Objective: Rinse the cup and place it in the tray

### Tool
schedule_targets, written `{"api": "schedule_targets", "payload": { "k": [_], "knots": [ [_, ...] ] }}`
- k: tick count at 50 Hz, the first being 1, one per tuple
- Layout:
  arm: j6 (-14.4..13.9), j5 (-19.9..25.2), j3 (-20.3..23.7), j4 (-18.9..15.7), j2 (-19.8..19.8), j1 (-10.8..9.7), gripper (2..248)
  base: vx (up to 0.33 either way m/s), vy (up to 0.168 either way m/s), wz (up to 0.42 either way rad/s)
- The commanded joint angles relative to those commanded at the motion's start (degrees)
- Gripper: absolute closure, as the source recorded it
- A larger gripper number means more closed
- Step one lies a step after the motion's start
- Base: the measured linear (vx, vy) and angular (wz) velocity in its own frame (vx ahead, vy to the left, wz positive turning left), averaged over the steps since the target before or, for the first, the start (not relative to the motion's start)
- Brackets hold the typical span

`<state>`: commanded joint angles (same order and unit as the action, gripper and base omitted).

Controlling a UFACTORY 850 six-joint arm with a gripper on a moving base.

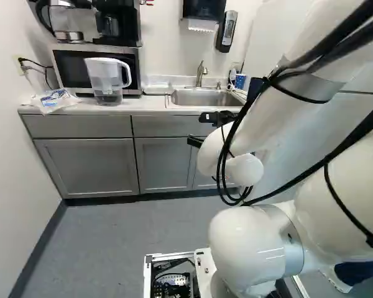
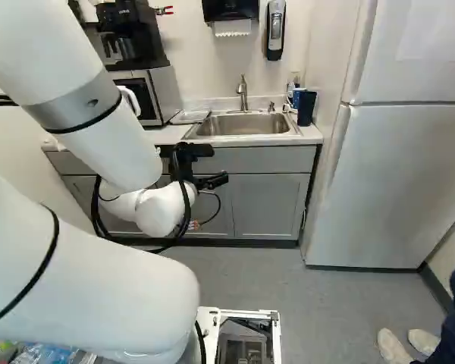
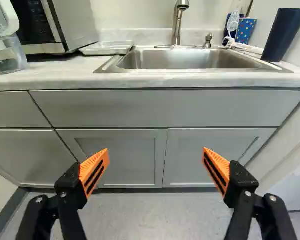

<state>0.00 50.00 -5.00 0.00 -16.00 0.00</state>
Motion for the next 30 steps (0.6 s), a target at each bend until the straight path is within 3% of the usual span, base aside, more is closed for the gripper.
{"api": "schedule_targets", "payload": {
  "k": [30],
  "knots": [
    [0.00,0.00,-2.34,0.00,1.60,-0.68,3,0.000,0.000,0.000]
  ]
}}
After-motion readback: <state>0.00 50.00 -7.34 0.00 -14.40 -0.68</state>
